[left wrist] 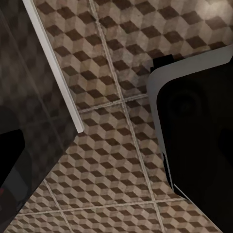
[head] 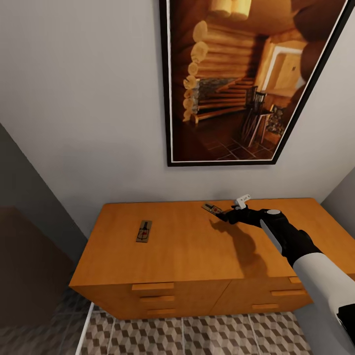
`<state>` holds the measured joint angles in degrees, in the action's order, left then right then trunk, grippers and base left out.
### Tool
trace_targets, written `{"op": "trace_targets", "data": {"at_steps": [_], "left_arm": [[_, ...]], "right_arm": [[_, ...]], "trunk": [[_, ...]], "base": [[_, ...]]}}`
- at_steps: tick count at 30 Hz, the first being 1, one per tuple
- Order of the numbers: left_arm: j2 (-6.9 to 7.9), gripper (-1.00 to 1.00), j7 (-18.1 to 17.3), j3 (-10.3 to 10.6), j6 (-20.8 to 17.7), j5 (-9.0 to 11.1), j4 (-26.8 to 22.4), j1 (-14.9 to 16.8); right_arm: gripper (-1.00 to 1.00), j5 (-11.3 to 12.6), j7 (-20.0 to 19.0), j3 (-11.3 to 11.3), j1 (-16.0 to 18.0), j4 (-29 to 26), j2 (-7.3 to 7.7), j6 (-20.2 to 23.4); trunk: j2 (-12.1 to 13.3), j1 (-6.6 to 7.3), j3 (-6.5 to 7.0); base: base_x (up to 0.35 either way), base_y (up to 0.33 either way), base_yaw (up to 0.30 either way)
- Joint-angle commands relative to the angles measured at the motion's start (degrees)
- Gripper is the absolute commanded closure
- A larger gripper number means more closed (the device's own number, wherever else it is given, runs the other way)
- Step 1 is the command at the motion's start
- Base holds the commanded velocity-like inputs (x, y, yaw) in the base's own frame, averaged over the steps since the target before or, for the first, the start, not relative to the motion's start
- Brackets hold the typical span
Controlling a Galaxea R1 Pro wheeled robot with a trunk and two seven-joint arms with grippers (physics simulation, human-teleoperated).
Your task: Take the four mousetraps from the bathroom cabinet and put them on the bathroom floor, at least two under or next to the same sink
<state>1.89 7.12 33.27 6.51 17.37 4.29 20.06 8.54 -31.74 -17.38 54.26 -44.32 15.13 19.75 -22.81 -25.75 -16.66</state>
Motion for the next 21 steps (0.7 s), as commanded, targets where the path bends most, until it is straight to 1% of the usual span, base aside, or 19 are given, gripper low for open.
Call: {"op": "trace_targets", "data": {"at_steps": [1, 9, 21], "left_arm": [[-0.04, -1.00, 0.0, 0.5, 0.3, 0.5, 0.2, 0.1], [-0.04, -1.00, 0.0, 0.5, 0.3, 0.5, 0.2, 0.1], [-0.04, -1.00, 0.0, 0.5, 0.3, 0.5, 0.2, 0.1]], "right_arm": [[-1.00, 0.6, 0.1, -0.2, 0.1, -0.1, 0.07, 0.5], [-1.00, 0.6, 0.1, -0.2, 0.1, -0.1, 0.07, 0.3], [-1.00, 0.6, 0.1, -0.2, 0.1, 0.3, 0.08, -1.1]], "trunk": [[-0.1, -0.03, -0.10], [-0.1, -0.03, -0.10], [-0.1, -0.03, -0.10]], "base": [[0.000, 0.000, 0.000], [0.000, 0.000, 0.000], [0.000, 0.000, 0.000]]}}
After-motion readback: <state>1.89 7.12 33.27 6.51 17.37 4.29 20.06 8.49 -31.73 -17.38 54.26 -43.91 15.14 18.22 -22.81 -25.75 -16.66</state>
